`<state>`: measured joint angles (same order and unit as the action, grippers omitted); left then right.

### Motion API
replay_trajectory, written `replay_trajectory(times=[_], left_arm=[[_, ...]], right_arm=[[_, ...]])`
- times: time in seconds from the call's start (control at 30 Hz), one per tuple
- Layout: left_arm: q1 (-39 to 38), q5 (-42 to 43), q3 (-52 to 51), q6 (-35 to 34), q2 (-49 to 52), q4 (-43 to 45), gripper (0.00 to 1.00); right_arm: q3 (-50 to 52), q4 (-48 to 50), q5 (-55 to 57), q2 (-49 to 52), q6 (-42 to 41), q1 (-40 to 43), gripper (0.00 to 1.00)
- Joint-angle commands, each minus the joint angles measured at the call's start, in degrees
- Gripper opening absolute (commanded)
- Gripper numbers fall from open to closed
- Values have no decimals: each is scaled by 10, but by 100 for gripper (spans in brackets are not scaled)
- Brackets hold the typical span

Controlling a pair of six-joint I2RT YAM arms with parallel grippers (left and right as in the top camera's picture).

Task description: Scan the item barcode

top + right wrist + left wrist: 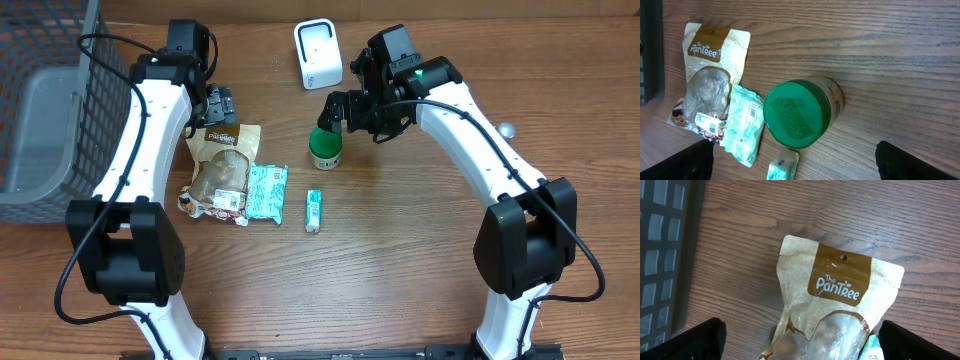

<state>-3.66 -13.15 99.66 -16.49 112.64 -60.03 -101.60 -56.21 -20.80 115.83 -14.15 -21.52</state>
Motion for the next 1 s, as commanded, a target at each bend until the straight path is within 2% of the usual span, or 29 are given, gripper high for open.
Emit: replay_trajectory(times=[0.0,0.73,0.97], left_arm=[[-2,-8,7,0,-2,1,100],[-2,-8,7,0,-2,1,100],[-2,-8,7,0,-2,1,100]], right_arm=[[-11,2,-1,-6,-9,-11,100],[-11,8,198,-6,-10,-140,100],[-11,8,231,-6,-8,-155,100]])
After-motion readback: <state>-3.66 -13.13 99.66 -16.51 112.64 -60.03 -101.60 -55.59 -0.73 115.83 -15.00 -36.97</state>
